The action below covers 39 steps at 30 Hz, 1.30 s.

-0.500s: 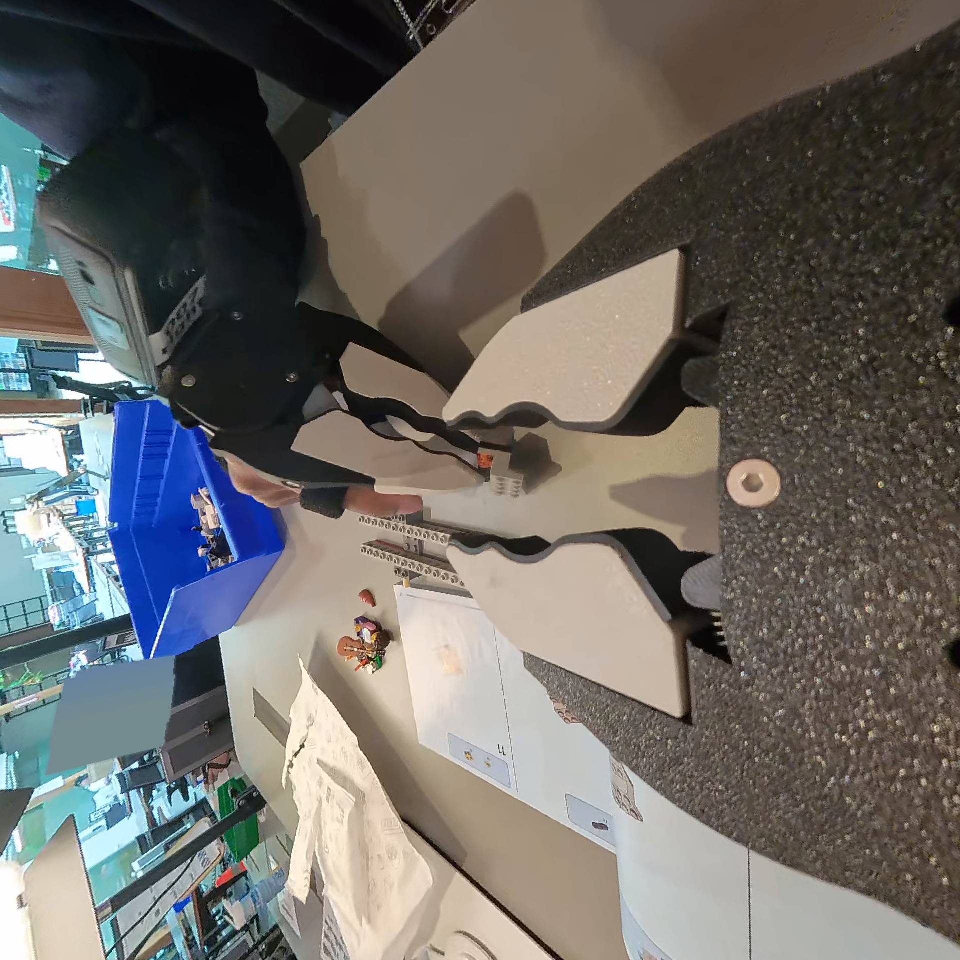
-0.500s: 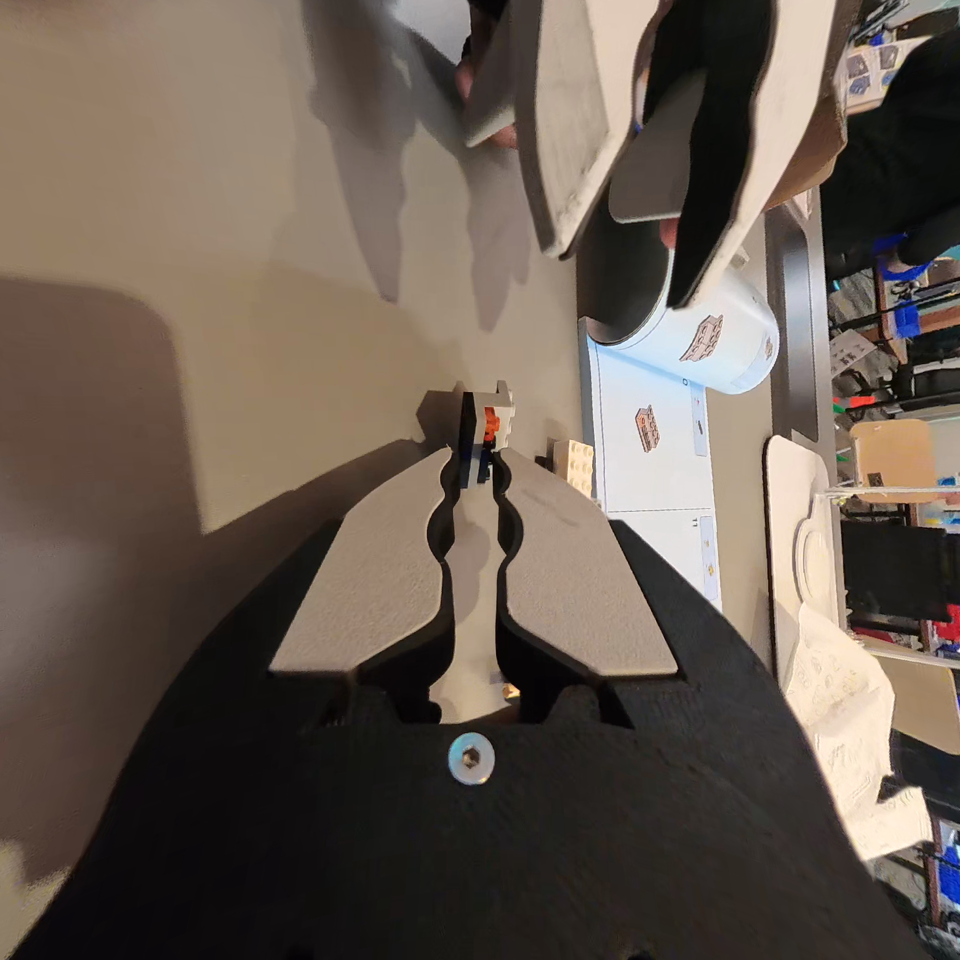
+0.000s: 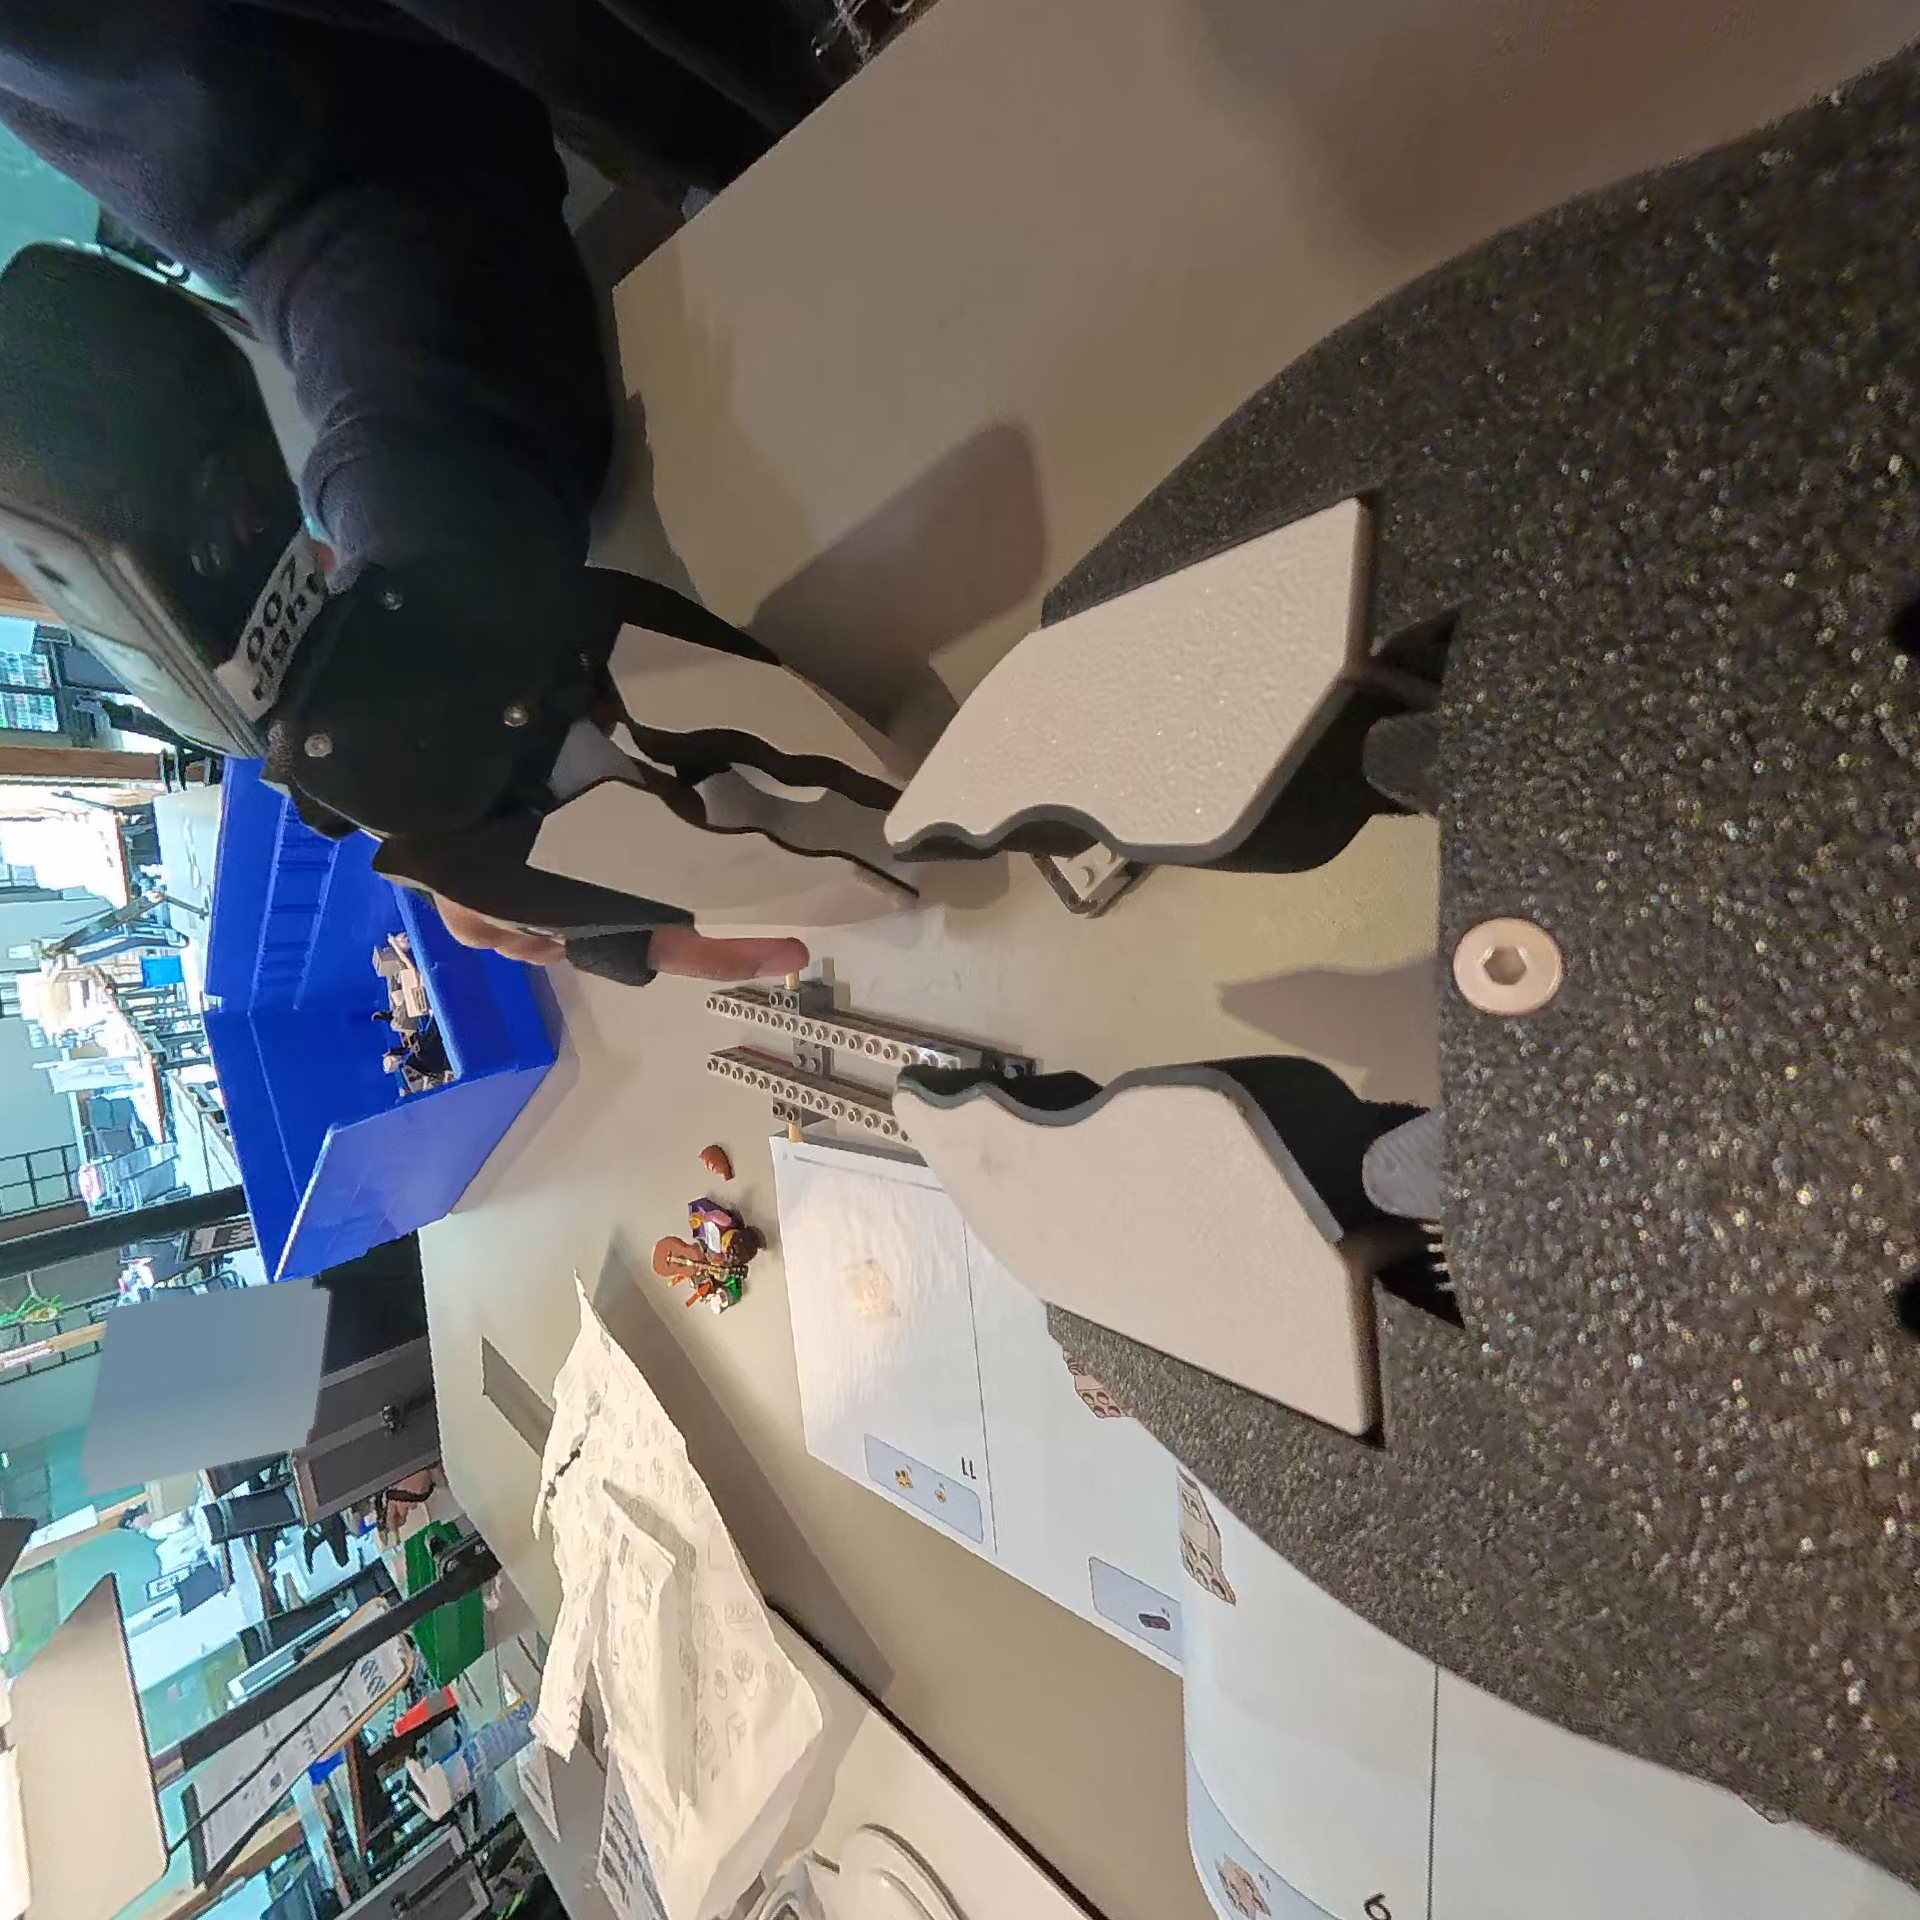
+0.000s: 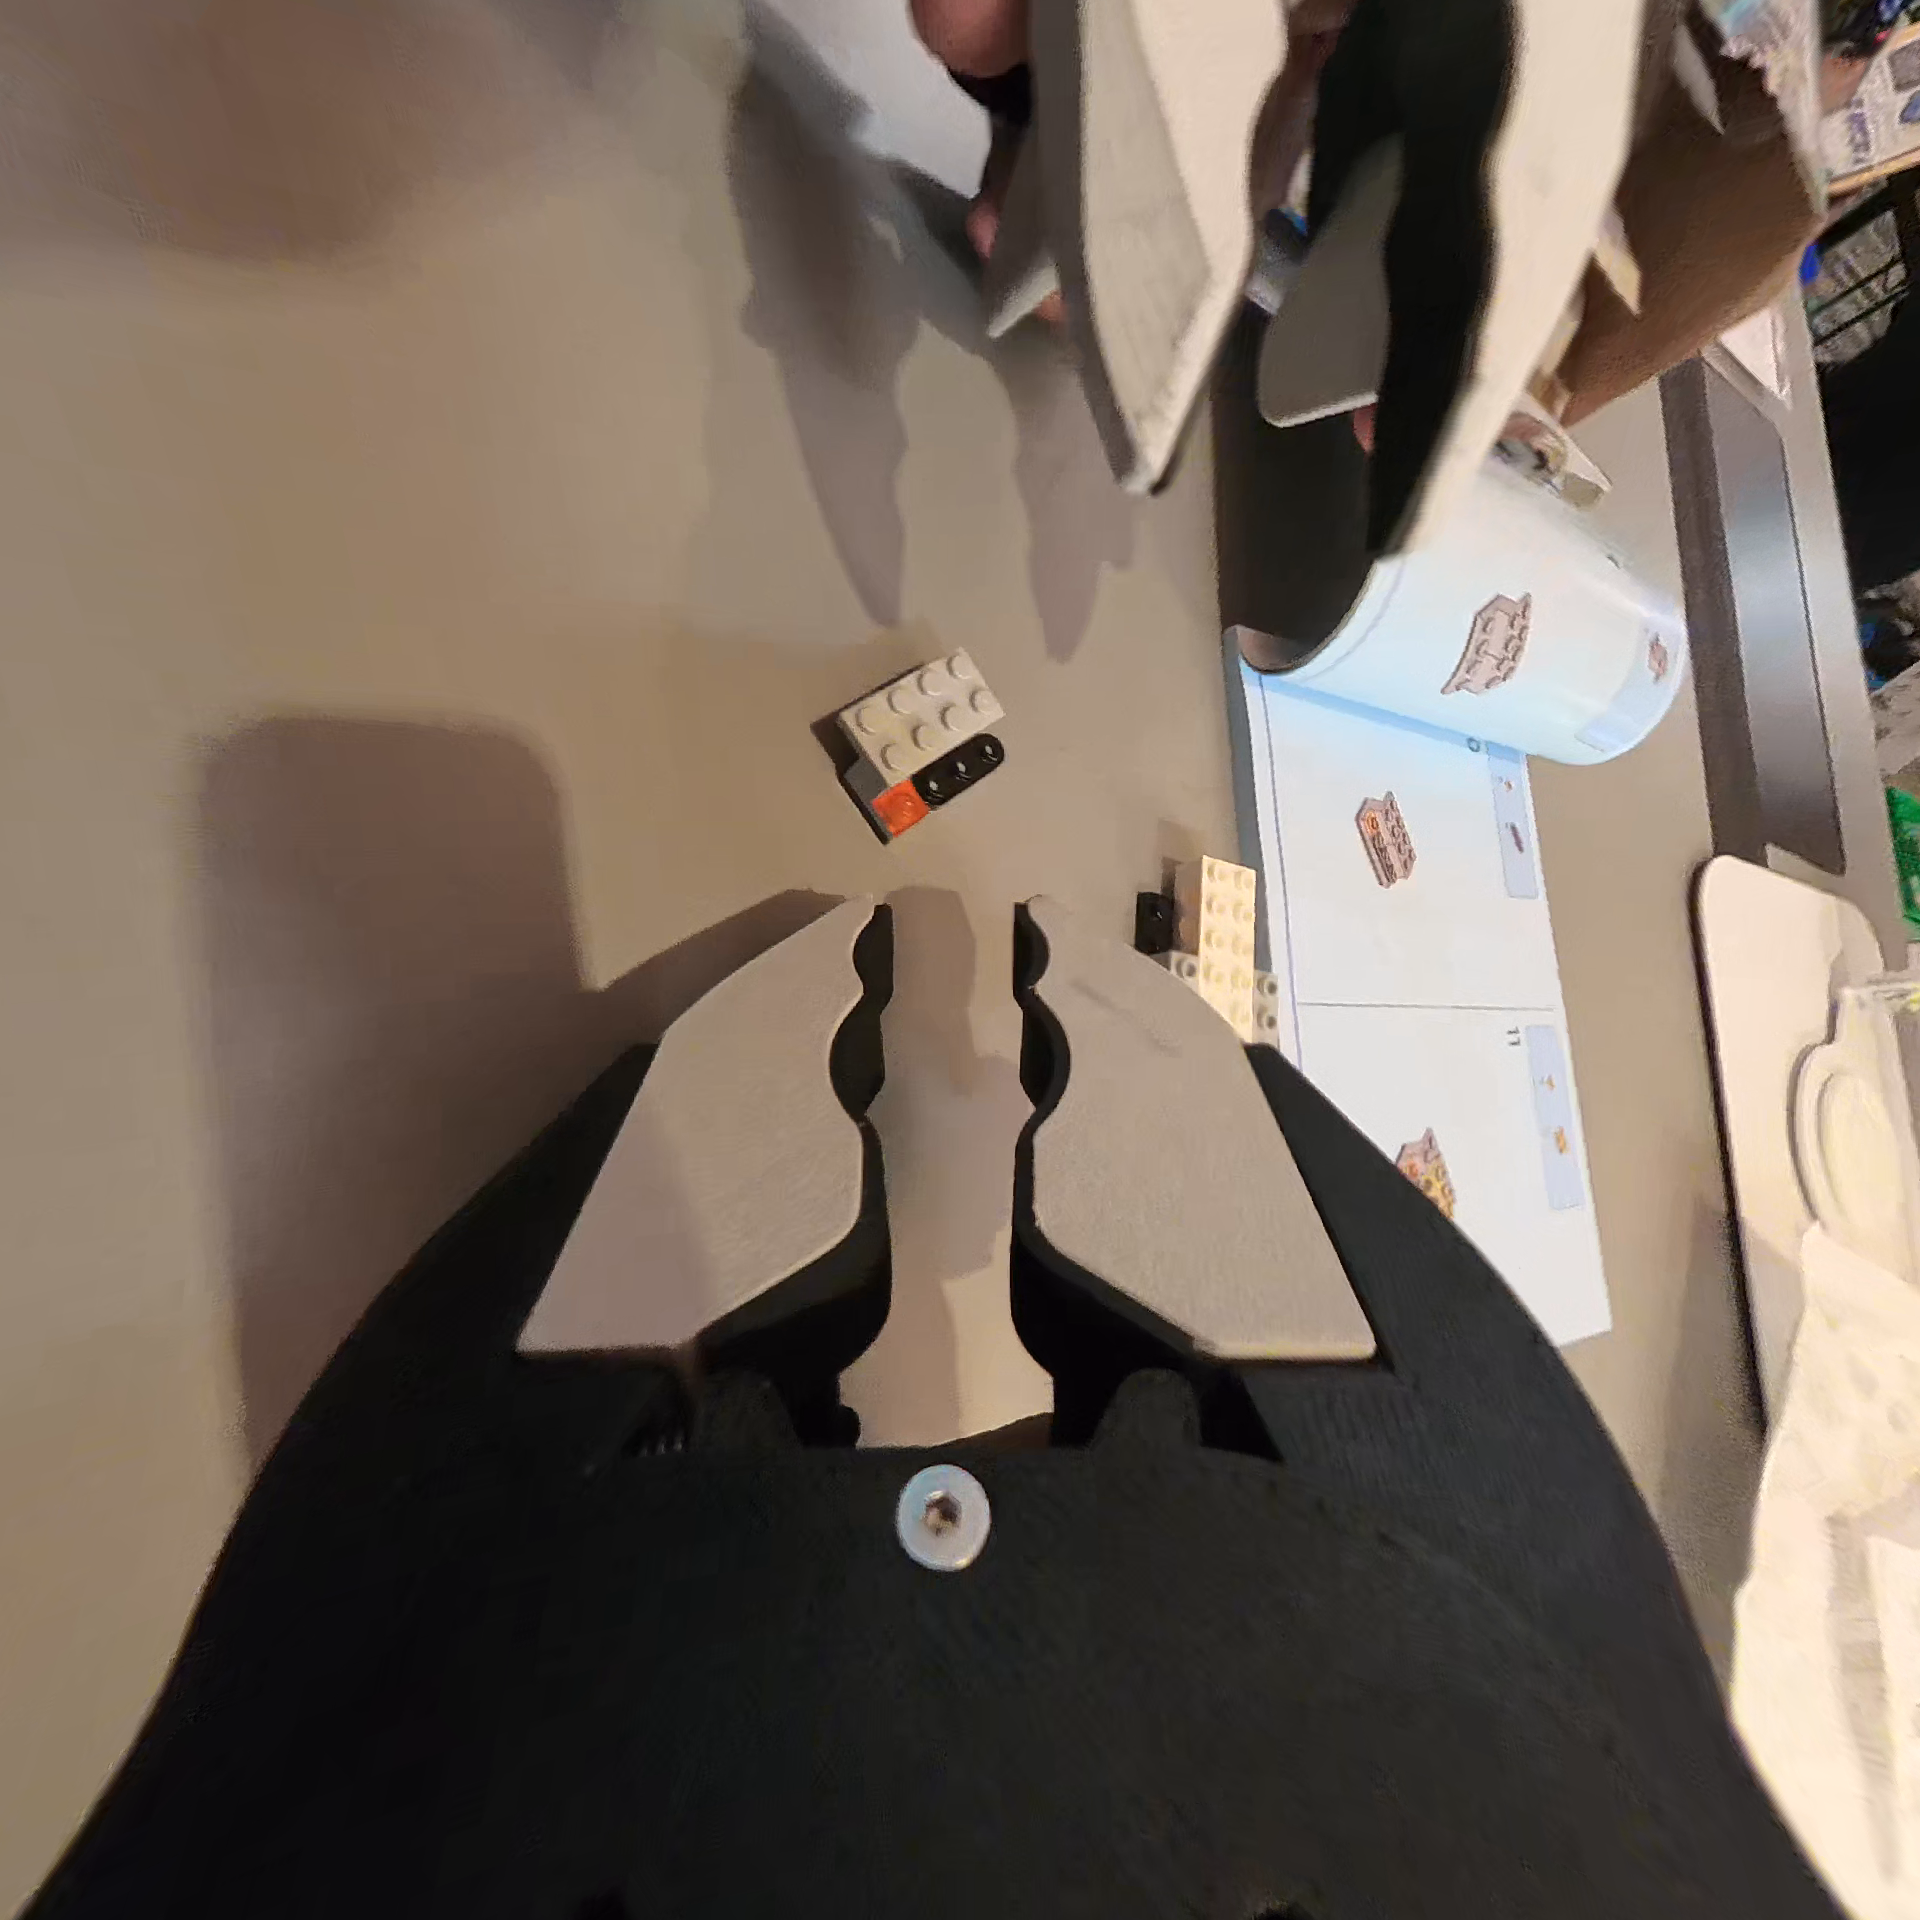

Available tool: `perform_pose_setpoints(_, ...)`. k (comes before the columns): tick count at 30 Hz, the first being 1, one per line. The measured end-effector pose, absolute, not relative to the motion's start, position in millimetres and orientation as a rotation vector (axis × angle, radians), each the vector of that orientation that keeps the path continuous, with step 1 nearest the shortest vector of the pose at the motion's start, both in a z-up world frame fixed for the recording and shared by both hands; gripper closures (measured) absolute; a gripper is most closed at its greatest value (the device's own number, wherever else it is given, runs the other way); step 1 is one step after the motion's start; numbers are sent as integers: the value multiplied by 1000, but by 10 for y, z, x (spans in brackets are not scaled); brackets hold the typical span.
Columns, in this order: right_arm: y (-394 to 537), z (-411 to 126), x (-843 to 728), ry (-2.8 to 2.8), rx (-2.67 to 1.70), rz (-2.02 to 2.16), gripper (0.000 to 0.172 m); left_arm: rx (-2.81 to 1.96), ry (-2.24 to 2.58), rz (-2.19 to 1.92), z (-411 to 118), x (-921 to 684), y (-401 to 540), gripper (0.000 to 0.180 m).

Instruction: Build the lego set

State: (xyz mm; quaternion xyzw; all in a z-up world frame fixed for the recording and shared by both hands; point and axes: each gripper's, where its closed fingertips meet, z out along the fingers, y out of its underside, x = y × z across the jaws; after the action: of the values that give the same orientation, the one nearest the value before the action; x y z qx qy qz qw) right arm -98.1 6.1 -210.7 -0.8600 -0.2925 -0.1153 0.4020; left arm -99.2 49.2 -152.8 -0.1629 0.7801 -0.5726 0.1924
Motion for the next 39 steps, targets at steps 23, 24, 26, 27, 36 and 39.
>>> perform_pose_setpoints(23,155,-2099,-742,-528,-2103,-419,148,-569,2184,-1602,-1553,-909,618,148)
perform_pose_setpoints(24,159,-2097,-722,-511,-2107,-420,149,-576,2178,-1604,-1549,-901,624,150)
perform_pose_setpoints(26,169,-2082,-691,-487,-2104,-425,149,-591,2170,-1595,-1551,-883,633,152)
perform_pose_setpoints(27,175,-2075,-679,-479,-2101,-430,149,-595,2168,-1583,-1557,-873,635,153)
perform_pose_setpoints(36,187,-2073,-626,-446,-2108,-451,150,-662,2166,-1461,-1646,-769,649,154)
perform_pose_setpoints(39,189,-2073,-615,-437,-2111,-447,150,-689,2163,-1520,-1613,-764,669,156)
